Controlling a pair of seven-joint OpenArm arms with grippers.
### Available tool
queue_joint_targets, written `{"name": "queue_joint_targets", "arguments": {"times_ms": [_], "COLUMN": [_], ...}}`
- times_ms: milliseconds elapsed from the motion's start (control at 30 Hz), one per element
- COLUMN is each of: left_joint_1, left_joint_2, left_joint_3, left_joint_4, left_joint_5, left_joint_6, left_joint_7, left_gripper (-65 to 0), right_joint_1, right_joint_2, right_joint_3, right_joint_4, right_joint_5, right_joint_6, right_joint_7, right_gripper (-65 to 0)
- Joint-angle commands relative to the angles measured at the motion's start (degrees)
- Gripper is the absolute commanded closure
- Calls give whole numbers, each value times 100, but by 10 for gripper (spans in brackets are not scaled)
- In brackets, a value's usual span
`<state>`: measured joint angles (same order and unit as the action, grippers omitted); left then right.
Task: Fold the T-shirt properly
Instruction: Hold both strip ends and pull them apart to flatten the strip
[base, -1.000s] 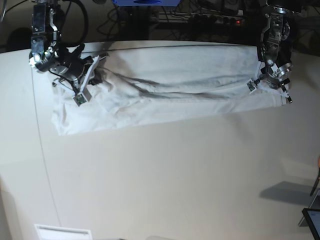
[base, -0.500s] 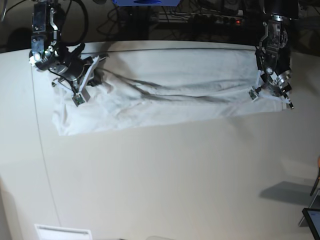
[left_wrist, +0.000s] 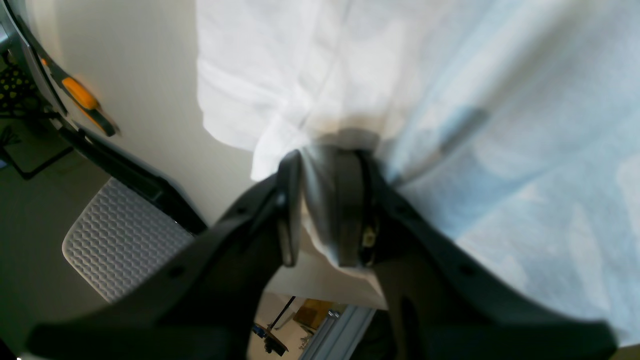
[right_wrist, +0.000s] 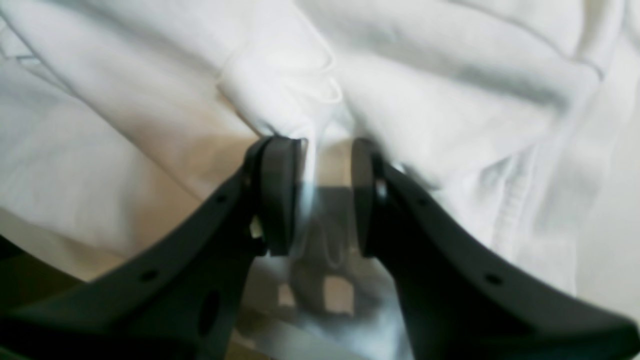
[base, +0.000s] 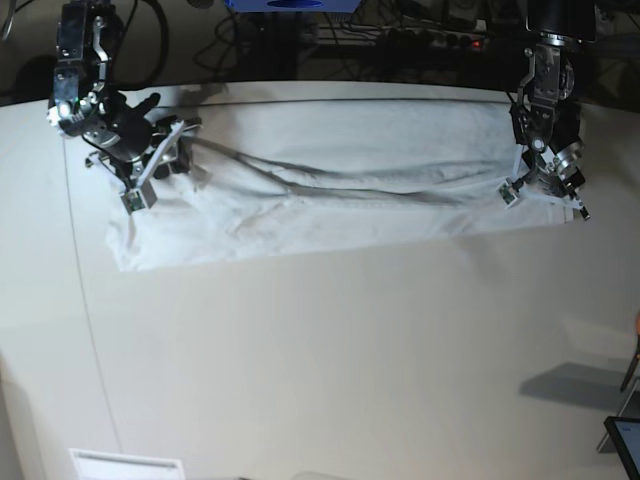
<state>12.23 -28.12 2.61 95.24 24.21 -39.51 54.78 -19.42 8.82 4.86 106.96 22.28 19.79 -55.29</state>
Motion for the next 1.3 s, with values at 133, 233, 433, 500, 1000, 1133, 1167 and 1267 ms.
{"name": "queue_joint_targets", "arguments": {"times_ms": [133,233,433,500,1000,1133,1167,1267], "left_joint_1": [12,3,3,47,-67,-418,-471,-427], "left_joint_2": [21,188,188,179,873,1401,1533,1770], "left_joint_3": [-239,-661,-872,-872,-1321,-1813,-1936,-2349], "left_joint_4": [493,792,959,959,1795,1909,1918,1918], "left_joint_5": [-34,-25,-25,-25,-43,-51,-166,-939], "left_joint_6": [-49,-49,-49,-49,-49,-49,-49,-49], "left_joint_7": [47,64,64,64,47,47,47,47], "left_gripper": [-136,-136,-136,-136,-131,-129,-129,-126], "right_joint_1": [4,4,21,4,12,-14,-14,-32], "right_joint_2": [54,46,46,46,46,46,46,46], "right_joint_3": [37,46,46,107,837,907,942,925], "right_joint_4": [421,517,509,509,526,526,526,526], "right_joint_5": [-35,-26,-52,-61,-26,-26,-26,-26], "right_joint_6": [-6,-6,-41,-41,12,3,12,38], "right_joint_7": [-41,-41,-32,-32,250,724,891,1252], "right_gripper": [-193,-193,-193,-193,-193,-193,-193,-192]}}
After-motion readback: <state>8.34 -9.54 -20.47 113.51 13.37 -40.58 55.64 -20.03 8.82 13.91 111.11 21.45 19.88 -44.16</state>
